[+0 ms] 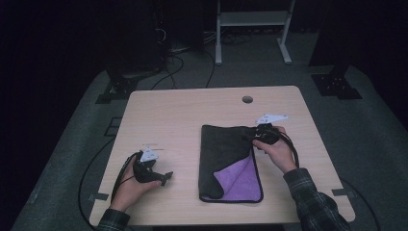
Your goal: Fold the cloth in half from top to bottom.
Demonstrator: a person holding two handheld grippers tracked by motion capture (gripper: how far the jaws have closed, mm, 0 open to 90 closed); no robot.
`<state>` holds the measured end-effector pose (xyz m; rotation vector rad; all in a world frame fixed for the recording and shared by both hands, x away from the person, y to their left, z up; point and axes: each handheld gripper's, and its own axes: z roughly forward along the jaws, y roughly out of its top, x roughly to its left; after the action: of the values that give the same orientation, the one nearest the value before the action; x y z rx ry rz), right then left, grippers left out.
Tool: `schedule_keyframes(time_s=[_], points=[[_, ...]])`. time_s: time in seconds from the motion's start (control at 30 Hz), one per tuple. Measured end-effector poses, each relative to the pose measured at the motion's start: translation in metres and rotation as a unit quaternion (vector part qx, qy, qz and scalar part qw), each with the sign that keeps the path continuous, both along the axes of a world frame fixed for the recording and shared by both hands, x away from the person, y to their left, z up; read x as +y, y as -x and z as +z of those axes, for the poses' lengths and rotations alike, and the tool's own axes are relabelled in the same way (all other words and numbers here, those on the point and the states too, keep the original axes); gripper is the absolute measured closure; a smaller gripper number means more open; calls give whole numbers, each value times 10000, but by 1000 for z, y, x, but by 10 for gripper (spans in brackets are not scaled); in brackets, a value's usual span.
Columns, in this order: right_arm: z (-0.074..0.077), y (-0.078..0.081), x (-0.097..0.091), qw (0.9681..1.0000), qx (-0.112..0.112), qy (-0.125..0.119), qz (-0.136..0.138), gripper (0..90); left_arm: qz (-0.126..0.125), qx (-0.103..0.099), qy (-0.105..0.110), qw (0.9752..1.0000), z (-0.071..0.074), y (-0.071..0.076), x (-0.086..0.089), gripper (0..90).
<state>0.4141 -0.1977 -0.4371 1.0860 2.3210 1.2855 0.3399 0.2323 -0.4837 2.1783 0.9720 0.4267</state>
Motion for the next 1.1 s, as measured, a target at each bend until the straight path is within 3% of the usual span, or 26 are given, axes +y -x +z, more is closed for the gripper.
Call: schedule_keyframes(time_s=[0.4,0.73,0.9,1.1], points=[[-4,41,19,9975,91,-197,671,518,-5,11,-11,10000,0,0,0,0],[-10,68,51,9904,242,-264,1334,486,-4,11,-12,10000,0,0,0,0],[-15,75,65,9872,362,-296,1528,472,-3,11,-9,10000,0,0,0,0],[-29,79,83,9841,448,-5,1718,454,-4,11,-10,10000,0,0,0,0]])
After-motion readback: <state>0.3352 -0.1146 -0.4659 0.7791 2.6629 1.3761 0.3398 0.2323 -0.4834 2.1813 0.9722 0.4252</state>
